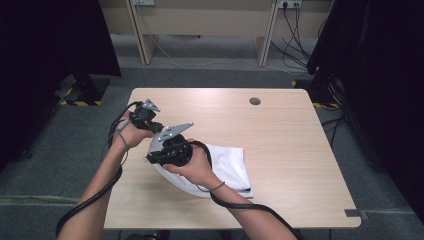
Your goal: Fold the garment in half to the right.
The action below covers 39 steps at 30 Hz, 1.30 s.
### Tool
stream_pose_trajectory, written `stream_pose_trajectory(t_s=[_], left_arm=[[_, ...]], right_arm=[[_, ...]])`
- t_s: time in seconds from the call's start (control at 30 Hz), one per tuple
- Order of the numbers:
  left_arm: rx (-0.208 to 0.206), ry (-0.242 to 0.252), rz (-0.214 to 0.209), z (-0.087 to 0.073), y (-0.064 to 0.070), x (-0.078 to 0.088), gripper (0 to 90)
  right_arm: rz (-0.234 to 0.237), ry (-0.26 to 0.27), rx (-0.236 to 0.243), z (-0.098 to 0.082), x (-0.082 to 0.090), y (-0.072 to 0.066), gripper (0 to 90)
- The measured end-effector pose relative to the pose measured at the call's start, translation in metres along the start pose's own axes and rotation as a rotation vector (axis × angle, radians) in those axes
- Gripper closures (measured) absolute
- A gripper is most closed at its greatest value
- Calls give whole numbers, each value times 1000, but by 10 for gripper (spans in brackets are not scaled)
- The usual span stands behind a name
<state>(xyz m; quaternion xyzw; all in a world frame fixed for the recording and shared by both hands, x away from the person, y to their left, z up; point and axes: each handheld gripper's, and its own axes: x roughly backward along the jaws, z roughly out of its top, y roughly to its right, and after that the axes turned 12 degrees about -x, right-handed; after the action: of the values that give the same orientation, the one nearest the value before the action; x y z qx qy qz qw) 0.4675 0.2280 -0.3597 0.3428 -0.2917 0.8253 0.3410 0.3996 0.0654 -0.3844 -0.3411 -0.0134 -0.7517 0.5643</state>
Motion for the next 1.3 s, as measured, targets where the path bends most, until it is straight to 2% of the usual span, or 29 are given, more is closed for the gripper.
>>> stream_pose_trajectory(t_s=[0.2, 0.6, 1.3], left_arm=[[-6, -9, 6, 0, -1, 5, 838], [-9, -25, -2, 5, 2, 2, 835], [-27, -30, -7, 27, 6, 0, 839]], right_arm=[[7, 6, 10, 5, -2, -4, 820], [4, 12, 11, 5, -1, -4, 819], [2, 42, 0, 6, 13, 0, 820]])
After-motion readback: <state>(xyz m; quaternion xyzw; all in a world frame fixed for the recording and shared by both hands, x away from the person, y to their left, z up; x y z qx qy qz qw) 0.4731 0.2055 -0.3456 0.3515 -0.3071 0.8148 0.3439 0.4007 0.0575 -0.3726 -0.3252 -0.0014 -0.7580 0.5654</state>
